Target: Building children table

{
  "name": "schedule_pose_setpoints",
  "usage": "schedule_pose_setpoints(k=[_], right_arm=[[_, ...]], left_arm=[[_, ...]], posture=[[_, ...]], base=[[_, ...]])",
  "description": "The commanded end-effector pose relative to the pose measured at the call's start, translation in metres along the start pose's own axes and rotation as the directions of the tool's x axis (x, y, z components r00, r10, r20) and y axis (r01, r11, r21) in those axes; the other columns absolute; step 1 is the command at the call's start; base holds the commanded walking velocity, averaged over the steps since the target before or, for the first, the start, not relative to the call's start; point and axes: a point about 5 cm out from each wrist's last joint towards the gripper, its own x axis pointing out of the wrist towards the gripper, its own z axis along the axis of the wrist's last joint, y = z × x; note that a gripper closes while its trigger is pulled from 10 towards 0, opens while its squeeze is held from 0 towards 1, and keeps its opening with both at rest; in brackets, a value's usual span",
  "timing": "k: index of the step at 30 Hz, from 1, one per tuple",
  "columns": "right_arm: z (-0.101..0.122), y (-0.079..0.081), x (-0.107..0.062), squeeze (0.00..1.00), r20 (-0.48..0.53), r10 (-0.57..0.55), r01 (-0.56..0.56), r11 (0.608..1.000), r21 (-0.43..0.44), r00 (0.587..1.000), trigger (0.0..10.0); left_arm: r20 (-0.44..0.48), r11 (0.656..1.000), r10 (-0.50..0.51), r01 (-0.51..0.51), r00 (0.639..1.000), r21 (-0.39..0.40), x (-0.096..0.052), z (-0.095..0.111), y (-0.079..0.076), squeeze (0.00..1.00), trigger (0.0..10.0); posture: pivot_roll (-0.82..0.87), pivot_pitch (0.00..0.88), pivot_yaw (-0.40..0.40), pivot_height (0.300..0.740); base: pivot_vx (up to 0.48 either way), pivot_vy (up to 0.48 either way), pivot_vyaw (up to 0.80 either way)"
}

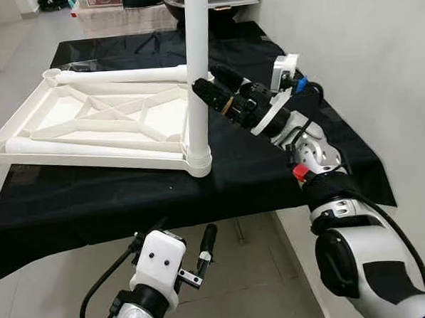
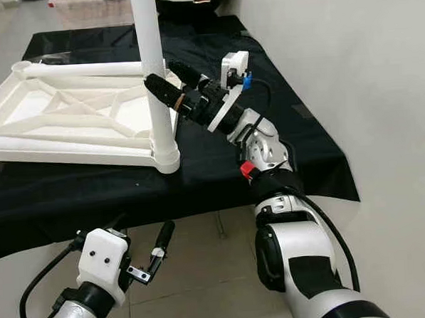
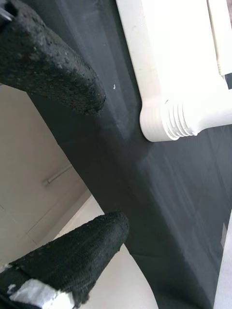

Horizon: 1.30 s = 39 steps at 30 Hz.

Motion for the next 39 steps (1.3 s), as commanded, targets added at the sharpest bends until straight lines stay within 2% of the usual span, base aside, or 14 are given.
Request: schedule_pose_setpoints(k=[1,9,14,21,33,39], right_arm=[[0.000,0.002,0.008,0.00,-0.019,0.013,-0.013,1.000,-0.028,1.000,10.0],[-0.007,0.005,0.016,0.00,-0.053,-0.002,-0.001,0.998,-0.061,0.999,10.0],[-0.005,0.000,0.021,0.00,-0.045,-0.097,0.093,0.992,-0.090,0.994,10.0],[-0.006,-0.004,0.025,0.00,-0.066,-0.172,0.162,0.977,-0.136,0.983,10.0],[-0.011,0.000,0.032,0.00,-0.102,-0.135,0.122,0.985,-0.122,0.986,10.0],[-0.015,0.008,0.039,0.00,-0.133,-0.039,0.025,0.993,-0.111,0.990,10.0]], left_arm=[[-0.012,1.000,0.000,0.000,1.000,-0.004,-0.001,-0.002,-0.001,0.00,10.0],[-0.007,1.000,-0.002,0.002,1.000,-0.006,0.000,-0.001,-0.002,0.00,10.0],[-0.003,1.000,-0.001,0.001,1.000,-0.009,0.000,0.001,-0.004,0.00,10.0],[-0.003,1.000,0.001,-0.001,1.000,-0.016,0.000,0.002,-0.005,0.00,10.0],[-0.002,1.000,0.005,-0.005,1.000,-0.021,-0.001,0.003,-0.005,0.00,10.0],[-0.003,1.000,0.006,-0.006,1.000,-0.024,-0.001,0.003,-0.006,0.00,10.0]], posture=[[0.15,0.131,-0.065,0.740],[0.14,0.141,-0.070,0.740],[0.14,0.150,-0.074,0.740],[0.14,0.159,-0.079,0.740],[0.14,0.167,-0.083,0.740],[0.14,0.169,-0.083,0.740]], base=[[0.000,0.000,0.00],[0.000,0.000,0.00],[0.000,0.000,0.00],[0.000,0.000,0.00],[0.000,0.000,0.00],[0.000,0.000,0.00]])
